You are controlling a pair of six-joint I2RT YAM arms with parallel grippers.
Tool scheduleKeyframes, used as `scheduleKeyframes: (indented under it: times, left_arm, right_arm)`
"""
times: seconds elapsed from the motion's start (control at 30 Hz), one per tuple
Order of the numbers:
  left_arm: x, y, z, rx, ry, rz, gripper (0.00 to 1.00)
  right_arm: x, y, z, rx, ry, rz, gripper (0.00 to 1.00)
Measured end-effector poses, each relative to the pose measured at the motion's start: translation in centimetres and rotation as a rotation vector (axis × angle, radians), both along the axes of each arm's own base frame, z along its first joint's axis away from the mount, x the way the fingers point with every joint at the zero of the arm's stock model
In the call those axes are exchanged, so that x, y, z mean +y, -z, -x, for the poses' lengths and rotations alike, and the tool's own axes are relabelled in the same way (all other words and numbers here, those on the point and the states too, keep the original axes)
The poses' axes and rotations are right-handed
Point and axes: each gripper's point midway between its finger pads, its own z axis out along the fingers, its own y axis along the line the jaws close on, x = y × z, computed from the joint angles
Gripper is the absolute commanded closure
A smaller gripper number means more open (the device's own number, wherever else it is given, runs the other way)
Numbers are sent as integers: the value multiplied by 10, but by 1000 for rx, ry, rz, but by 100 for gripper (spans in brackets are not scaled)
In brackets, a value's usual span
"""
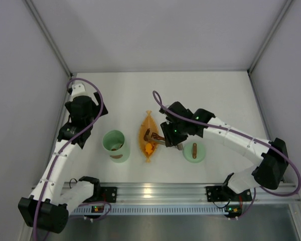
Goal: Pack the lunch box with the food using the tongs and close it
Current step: Pick up the fake food from the plate.
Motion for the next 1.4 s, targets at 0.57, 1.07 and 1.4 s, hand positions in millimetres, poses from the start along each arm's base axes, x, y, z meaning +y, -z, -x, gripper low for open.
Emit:
scheduleKeyframes:
  times: [0.57,1.07,1.4]
  left_arm:
    - [0,0,0,0,0,0,1]
    - [0,0,0,0,0,0,1]
    - [0,0,0,0,0,1,1]
  right_arm:
    - [10,12,-10,27,29,-8,61]
    - [20,25,-14,62,28,-9,62]
    - [29,16,-20,43,21,-40,59]
